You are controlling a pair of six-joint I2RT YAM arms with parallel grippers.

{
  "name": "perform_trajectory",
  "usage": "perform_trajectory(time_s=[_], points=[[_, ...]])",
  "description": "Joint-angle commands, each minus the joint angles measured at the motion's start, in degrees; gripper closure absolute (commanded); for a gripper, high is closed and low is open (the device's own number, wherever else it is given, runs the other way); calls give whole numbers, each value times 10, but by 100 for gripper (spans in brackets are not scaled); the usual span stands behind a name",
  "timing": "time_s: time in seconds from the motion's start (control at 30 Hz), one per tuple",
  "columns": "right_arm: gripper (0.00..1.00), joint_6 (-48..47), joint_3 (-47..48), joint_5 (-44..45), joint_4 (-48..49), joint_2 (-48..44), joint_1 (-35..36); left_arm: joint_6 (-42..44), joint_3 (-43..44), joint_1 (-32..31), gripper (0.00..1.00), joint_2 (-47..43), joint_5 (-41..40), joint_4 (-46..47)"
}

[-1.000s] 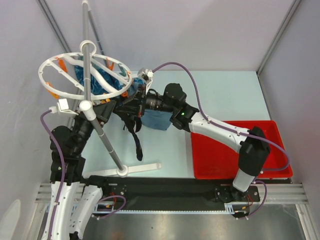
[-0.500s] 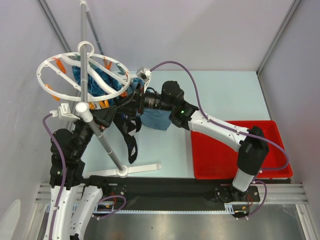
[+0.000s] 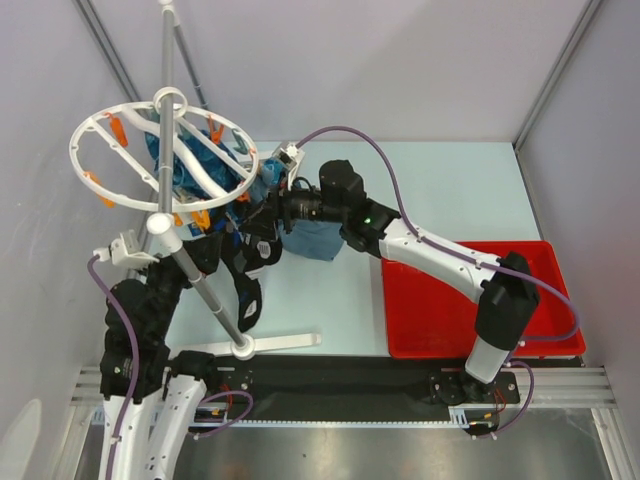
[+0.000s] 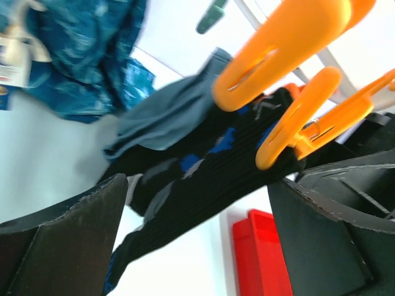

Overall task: Clip the socks to the hanger
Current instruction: Clamp the sock onto the hanger, then reset both arms

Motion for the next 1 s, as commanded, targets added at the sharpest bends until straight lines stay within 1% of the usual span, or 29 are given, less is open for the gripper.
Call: perform_trajectory(time_s=[0.0,0.07,0.1,0.13,0.27,0.3,0.33,0.4,0.43,0.47,0.5,0.53,0.57,0.6,0.63,0.7,0.73,0.77,0.83,0.87,0.9,0.93,0.97], points=[[37,-11,0,10,-9,-40,-13,21,5,-3,0,-37,-52,-31],[36,-10,-7,9,-14,-44,-16,-4,6,-3,1,-52,-87,-46],[36,-12,-8,8,-15,-46,-18,-14,8,-3,0,-60,-124,-63],[36,-13,-11,7,-18,-51,-22,-42,10,-3,0,-68,-141,-71],[36,-19,-20,6,-29,-66,-31,-83,22,-3,0,-79,-204,-102],[36,-22,-20,9,-36,-70,-33,-95,26,-3,1,-78,-249,-132],[36,-25,-21,12,-49,-77,-35,-120,33,-3,0,-77,-270,-146],[35,-28,-26,25,-71,-87,-40,-135,40,-3,1,-76,-314,-182],[35,-34,-28,32,-80,-93,-42,-148,48,-3,0,-76,-360,-194],[35,-39,-27,54,-93,-103,-43,-158,53,-3,0,-75,-383,-224],[34,-42,-27,67,-131,-108,-44,-187,59,-3,0,-75,-405,-247],[34,-47,-25,78,-148,-115,-45,-199,77,-3,0,-75,-438,-269],[33,-49,-26,102,-163,-128,-45,-204,84,-3,0,-80,-444,-295],[33,-49,-28,112,-192,-137,-45,-199,89,-3,1,-85,-440,-296],[31,-51,-32,120,-203,-148,-44,-165,91,-3,0,-94,-428,-291],[25,-46,-62,148,-226,-184,-44,-113,89,-3,1,-124,-371,-274],[18,-42,-79,156,-232,-195,-44,-102,81,-3,0,-136,-348,-268],[12,-38,-113,168,-237,-213,-45,-97,77,-3,1,-147,-301,-274],[1,-28,-162,196,-241,-264,-45,-104,53,-3,1,-182,-257,-278],[0,-11,-210,224,-243,-281,-45,-108,43,-3,0,-204,-223,-286],[0,-2,-232,239,-250,-317,-47,-115,33,-3,0,-219,-209,-296],[0,13,-254,255,-255,-338,-48,-131,11,-3,1,-251,-197,-305],[0,21,-286,278,-254,-358,-48,-130,0,-3,1,-265,-182,-312]])
